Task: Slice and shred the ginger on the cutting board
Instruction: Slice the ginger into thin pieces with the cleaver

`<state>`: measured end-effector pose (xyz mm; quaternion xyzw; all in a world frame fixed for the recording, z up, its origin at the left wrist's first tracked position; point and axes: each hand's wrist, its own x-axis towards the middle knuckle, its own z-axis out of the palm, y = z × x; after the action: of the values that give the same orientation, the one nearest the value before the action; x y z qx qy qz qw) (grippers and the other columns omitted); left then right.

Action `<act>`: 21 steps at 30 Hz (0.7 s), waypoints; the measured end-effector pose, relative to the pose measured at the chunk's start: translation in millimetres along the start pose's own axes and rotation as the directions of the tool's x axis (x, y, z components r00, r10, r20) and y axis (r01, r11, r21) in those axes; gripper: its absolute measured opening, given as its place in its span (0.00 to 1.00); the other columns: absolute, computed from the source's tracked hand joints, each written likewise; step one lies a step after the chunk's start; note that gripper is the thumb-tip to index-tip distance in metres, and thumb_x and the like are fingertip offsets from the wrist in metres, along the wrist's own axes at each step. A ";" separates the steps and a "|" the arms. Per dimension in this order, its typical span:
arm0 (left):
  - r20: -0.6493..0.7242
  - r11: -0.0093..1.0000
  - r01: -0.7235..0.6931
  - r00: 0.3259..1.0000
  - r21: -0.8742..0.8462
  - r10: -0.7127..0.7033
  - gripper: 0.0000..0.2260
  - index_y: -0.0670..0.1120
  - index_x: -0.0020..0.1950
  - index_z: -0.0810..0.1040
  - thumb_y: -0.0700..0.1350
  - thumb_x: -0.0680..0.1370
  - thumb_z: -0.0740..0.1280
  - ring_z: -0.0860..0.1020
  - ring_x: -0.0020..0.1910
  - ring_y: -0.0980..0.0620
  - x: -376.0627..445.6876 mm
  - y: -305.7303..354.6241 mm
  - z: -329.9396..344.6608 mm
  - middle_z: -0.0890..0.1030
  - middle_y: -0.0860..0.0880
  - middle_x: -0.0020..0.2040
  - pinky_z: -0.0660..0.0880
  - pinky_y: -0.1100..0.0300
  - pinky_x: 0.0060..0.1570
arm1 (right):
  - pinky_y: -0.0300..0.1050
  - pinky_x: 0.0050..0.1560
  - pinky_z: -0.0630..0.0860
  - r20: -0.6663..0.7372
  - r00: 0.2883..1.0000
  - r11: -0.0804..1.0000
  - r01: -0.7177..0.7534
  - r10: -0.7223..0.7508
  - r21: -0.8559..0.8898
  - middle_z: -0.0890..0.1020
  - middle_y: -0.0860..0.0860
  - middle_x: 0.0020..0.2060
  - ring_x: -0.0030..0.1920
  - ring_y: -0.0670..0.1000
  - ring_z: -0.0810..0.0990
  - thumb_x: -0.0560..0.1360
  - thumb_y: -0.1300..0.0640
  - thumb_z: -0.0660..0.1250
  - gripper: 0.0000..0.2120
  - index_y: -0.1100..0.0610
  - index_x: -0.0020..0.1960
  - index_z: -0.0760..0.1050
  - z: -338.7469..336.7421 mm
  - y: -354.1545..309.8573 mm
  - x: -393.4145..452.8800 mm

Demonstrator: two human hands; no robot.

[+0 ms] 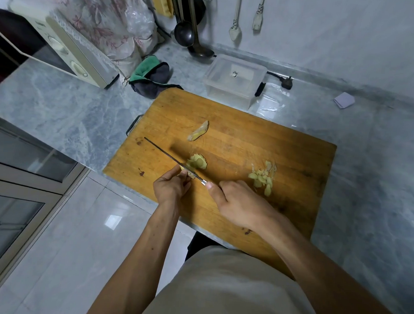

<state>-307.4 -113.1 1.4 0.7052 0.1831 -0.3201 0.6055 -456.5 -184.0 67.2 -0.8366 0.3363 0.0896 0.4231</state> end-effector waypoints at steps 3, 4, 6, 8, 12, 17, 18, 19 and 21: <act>0.005 1.000 -0.013 1.000 0.021 0.013 0.15 0.38 0.59 0.81 0.28 0.79 0.59 0.81 0.46 0.46 -1.7 -0.8 0.8 0.83 0.42 0.44 0.80 0.49 0.55 | 0.51 0.33 0.74 0.005 1.000 1.000 0.012 -0.012 -0.004 0.77 0.53 0.36 0.34 0.54 0.77 0.83 0.37 0.49 0.27 0.54 0.37 0.69 1.5 -0.1 0.2; 0.005 1.000 -0.014 1.000 0.024 0.014 0.16 0.38 0.59 0.82 0.28 0.79 0.58 0.81 0.47 0.45 -2.1 -0.6 1.2 0.83 0.42 0.44 0.80 0.48 0.56 | 0.51 0.34 0.73 0.010 1.000 1.000 0.011 -0.011 -0.005 0.77 0.53 0.36 0.34 0.54 0.77 0.83 0.36 0.49 0.26 0.54 0.37 0.69 1.5 -0.3 -0.3; 0.000 0.999 -0.015 1.000 0.029 0.015 0.16 0.38 0.58 0.82 0.28 0.79 0.58 0.82 0.48 0.44 -1.1 -0.5 1.5 0.83 0.42 0.44 0.80 0.47 0.56 | 0.52 0.35 0.74 0.014 1.000 1.000 0.011 -0.011 -0.004 0.77 0.54 0.37 0.35 0.54 0.77 0.84 0.37 0.49 0.26 0.54 0.37 0.69 0.9 -0.8 -0.9; -0.009 0.999 -0.010 1.000 0.039 0.010 0.16 0.38 0.58 0.82 0.27 0.79 0.58 0.82 0.46 0.45 0.3 -0.8 1.6 0.84 0.42 0.43 0.80 0.48 0.55 | 0.53 0.35 0.75 0.015 1.000 1.000 0.016 -0.016 -0.003 0.77 0.54 0.36 0.35 0.55 0.78 0.84 0.37 0.49 0.27 0.54 0.38 0.69 -0.6 -1.4 -1.4; -0.007 0.999 -0.016 1.000 0.050 0.016 0.17 0.39 0.57 0.82 0.27 0.79 0.56 0.81 0.41 0.50 -1.0 -0.8 1.4 0.83 0.45 0.41 0.81 0.51 0.53 | 0.54 0.34 0.76 0.025 1.000 1.000 0.011 -0.011 -0.003 0.78 0.55 0.37 0.35 0.56 0.79 0.84 0.37 0.49 0.27 0.55 0.39 0.70 -1.3 -2.9 -1.9; -0.014 0.999 -0.016 1.000 0.044 0.016 0.18 0.39 0.57 0.83 0.27 0.78 0.56 0.83 0.45 0.47 1.7 -1.5 1.5 0.84 0.43 0.43 0.81 0.49 0.54 | 0.51 0.32 0.73 0.024 1.000 1.000 0.008 -0.008 -0.006 0.77 0.54 0.37 0.34 0.54 0.77 0.84 0.37 0.49 0.27 0.55 0.38 0.70 -0.2 -2.9 -0.9; -0.016 0.999 -0.015 1.000 0.045 0.015 0.18 0.39 0.56 0.83 0.27 0.78 0.56 0.83 0.46 0.46 2.0 -1.8 1.8 0.84 0.43 0.43 0.81 0.49 0.53 | 0.51 0.32 0.73 0.024 1.000 1.000 0.007 -0.007 -0.007 0.77 0.54 0.37 0.34 0.54 0.77 0.84 0.37 0.49 0.27 0.55 0.38 0.70 0.2 -2.9 -0.8; -0.018 0.999 -0.015 1.000 0.047 0.016 0.18 0.40 0.56 0.83 0.27 0.78 0.56 0.83 0.46 0.46 2.4 -2.1 2.0 0.84 0.43 0.43 0.81 0.49 0.53 | 0.50 0.32 0.72 0.024 1.000 1.000 0.007 -0.006 -0.008 0.77 0.55 0.37 0.34 0.54 0.77 0.84 0.38 0.49 0.27 0.55 0.38 0.70 0.5 -3.0 -0.7; -0.023 0.999 -0.015 1.000 0.048 0.016 0.18 0.40 0.56 0.83 0.28 0.79 0.56 0.83 0.46 0.46 1.9 -1.6 2.3 0.84 0.44 0.43 0.82 0.49 0.52 | 0.50 0.31 0.71 0.024 1.000 1.000 0.007 -0.007 -0.013 0.77 0.55 0.36 0.33 0.54 0.76 0.84 0.38 0.49 0.27 0.55 0.38 0.70 1.2 -3.3 -0.4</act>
<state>-307.6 -115.3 -1.2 0.7246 0.1771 -0.3115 0.5886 -454.5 -181.6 68.7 -0.8394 0.3276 0.1006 0.4220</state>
